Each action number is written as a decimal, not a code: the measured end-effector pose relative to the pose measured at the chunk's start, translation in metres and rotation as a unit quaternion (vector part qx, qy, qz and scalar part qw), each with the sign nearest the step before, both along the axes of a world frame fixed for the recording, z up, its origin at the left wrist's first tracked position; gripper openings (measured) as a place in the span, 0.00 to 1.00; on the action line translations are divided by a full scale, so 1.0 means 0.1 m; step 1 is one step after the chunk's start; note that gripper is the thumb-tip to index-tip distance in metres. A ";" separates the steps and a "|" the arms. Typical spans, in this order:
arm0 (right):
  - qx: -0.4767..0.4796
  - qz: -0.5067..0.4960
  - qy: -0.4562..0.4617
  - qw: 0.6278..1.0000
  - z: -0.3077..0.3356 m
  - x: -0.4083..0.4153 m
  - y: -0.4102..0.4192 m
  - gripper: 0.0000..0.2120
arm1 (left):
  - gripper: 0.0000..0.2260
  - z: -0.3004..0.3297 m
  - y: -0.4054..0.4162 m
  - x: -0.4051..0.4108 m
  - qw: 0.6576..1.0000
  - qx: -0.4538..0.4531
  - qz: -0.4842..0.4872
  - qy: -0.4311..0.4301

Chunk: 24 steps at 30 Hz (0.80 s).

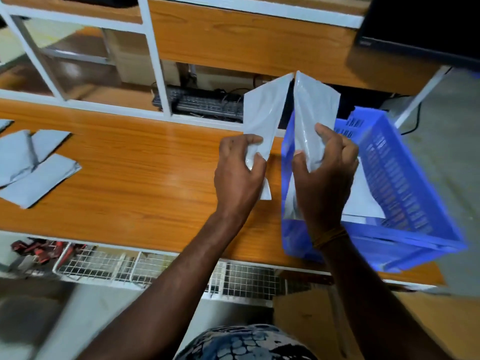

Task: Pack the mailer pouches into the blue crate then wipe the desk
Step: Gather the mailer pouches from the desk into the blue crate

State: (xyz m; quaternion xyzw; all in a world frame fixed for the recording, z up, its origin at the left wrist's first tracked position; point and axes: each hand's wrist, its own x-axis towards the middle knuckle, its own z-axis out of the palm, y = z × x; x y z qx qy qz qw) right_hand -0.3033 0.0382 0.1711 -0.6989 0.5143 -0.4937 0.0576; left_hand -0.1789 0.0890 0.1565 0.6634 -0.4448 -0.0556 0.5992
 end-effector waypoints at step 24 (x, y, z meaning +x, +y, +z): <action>0.371 -0.034 0.216 0.903 -1.01 -1.33 -2.09 0.24 | 0.17 -0.67 -2.13 -1.40 0.852 0.474 -0.069 -0.213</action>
